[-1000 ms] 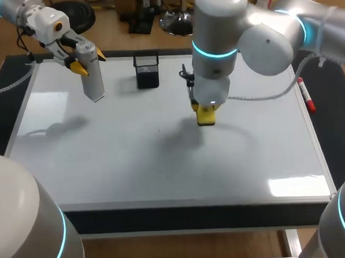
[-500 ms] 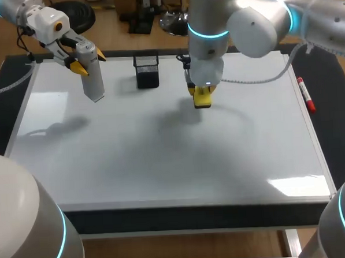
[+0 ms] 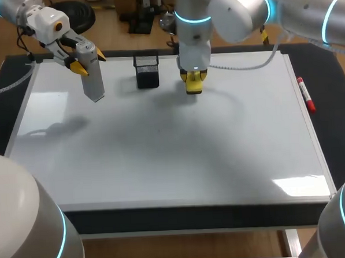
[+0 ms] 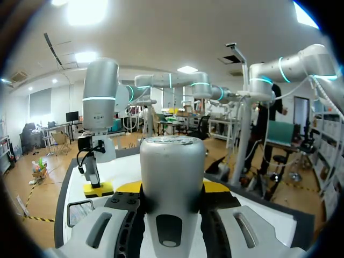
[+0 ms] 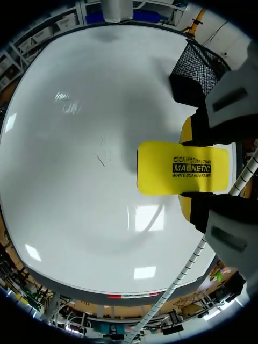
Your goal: Pick up the inspection probe, press it on each red-marked spot on the whiteboard one by one, put down the probe, pick up the eraser, and wipe off all the red marks.
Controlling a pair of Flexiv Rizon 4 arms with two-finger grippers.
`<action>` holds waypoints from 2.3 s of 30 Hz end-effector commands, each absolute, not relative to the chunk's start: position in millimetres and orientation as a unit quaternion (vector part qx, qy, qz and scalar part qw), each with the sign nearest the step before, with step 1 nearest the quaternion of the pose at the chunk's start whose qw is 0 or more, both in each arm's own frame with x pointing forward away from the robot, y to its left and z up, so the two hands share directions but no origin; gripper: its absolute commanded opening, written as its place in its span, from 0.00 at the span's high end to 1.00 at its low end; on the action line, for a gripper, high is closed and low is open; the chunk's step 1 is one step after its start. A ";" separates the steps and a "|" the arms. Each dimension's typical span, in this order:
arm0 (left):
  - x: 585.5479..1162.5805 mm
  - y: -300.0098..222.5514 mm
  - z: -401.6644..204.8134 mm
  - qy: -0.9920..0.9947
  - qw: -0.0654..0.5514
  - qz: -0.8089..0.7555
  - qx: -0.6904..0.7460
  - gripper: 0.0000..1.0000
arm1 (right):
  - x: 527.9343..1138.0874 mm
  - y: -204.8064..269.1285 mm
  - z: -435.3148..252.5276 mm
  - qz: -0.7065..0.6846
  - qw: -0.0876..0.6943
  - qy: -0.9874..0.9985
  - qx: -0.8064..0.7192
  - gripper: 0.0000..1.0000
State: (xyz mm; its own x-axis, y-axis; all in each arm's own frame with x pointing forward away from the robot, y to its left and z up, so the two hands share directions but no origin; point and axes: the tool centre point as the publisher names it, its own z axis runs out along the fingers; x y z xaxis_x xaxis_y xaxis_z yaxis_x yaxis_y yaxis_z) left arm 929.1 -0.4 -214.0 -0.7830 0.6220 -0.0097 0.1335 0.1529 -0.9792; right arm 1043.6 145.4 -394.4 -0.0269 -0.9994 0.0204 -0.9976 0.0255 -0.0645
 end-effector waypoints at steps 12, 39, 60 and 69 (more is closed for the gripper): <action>930.5 0.1 -213.4 -0.730 0.206 0.598 -0.259 1.00 | 1068.4 155.6 -407.3 -0.026 -0.013 0.718 -0.695 1.00; 930.5 0.1 -213.4 -0.730 0.206 0.598 -0.259 1.00 | 1081.1 146.3 -420.5 -0.027 -0.008 0.714 -0.699 1.00; 930.5 0.1 -213.4 -0.730 0.206 0.598 -0.259 1.00 | 1069.2 117.5 -406.4 -0.004 0.013 0.765 -0.644 0.00; 930.5 0.1 -213.4 -0.730 0.206 0.598 -0.259 1.00 | 1056.7 90.5 -391.4 0.091 0.077 0.856 -0.502 0.00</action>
State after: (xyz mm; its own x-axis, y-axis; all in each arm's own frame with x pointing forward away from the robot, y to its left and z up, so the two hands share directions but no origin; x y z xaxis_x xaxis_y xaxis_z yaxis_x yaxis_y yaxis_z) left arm 929.1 -0.4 -214.0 -0.7830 0.6219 -0.0097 0.1335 0.1529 -0.9792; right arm 1067.9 107.9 -399.3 -0.3871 -0.9178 -0.0880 -0.9220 0.3848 0.0428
